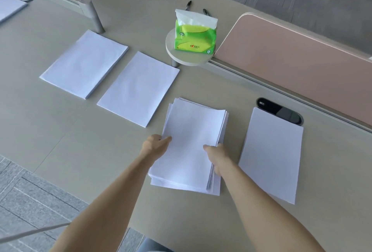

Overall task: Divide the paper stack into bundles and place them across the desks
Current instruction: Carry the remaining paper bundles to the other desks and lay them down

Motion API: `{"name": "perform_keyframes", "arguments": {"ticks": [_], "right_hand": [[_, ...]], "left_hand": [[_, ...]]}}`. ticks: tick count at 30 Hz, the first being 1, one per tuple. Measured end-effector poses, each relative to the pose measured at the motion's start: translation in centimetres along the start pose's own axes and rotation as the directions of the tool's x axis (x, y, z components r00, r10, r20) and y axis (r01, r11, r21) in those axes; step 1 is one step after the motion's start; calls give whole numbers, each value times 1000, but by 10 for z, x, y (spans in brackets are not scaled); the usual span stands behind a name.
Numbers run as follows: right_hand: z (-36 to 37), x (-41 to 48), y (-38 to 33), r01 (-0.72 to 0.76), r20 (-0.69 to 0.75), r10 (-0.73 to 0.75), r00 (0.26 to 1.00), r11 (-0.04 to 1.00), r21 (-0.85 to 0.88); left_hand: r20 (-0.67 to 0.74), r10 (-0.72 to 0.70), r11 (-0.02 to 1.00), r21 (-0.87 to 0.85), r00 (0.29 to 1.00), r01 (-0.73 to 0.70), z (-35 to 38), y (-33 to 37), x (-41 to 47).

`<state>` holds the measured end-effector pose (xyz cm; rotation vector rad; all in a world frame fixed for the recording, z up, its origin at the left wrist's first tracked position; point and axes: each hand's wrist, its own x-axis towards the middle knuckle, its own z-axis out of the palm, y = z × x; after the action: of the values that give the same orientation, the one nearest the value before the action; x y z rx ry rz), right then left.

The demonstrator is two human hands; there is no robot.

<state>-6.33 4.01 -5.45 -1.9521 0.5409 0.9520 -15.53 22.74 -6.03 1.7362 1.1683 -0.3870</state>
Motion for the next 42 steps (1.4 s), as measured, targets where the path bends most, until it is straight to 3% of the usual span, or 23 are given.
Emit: {"name": "perform_keyframes", "arguments": {"ticks": [3, 7, 10, 14, 17, 20, 23, 27, 31, 35, 42], "right_hand": [[-4, -11, -8, 91, 67, -96, 993, 994, 66], [-26, -34, -31, 169, 146, -200, 969, 965, 200], [-52, -54, -48, 245, 194, -304, 933, 929, 278], [-78, -65, -47, 323, 208, -382, 900, 907, 270], [-98, -72, -40, 437, 124, -469, 874, 873, 218], [-131, -80, -28, 501, -13, -515, 857, 826, 258], [-166, -92, -6, 555, -119, -549, 827, 765, 328], [-209, -112, 36, 617, -227, -575, 786, 708, 343], [-248, -125, 91, 655, -223, -617, 754, 683, 325], [-289, -138, 149, 691, -176, -679, 712, 637, 341], [-347, -147, 237, 631, -142, -619, 772, 722, 284]], "left_hand": [[10, -16, 1000, -17, 1000, 16, -9, -1, -1], [-1, 9, 981, -194, 1000, -9, -27, 7, -10], [56, 162, 917, -378, 985, -129, -36, 27, -24], [171, 315, 795, -585, 934, -161, -35, 58, -52], [32, 418, 775, -534, 908, -338, -15, 75, -71], [-24, 565, 697, -521, 825, -492, 15, 82, -95], [21, 642, 641, -563, 766, -522, 51, 84, -122], [81, 653, 627, -616, 753, -478, 99, 78, -152], [53, 581, 607, -694, 812, -388, 141, 66, -198], [26, 560, 641, -646, 828, -414, 191, 44, -244], [63, 665, 633, -576, 744, -517, 245, 8, -296]]}}
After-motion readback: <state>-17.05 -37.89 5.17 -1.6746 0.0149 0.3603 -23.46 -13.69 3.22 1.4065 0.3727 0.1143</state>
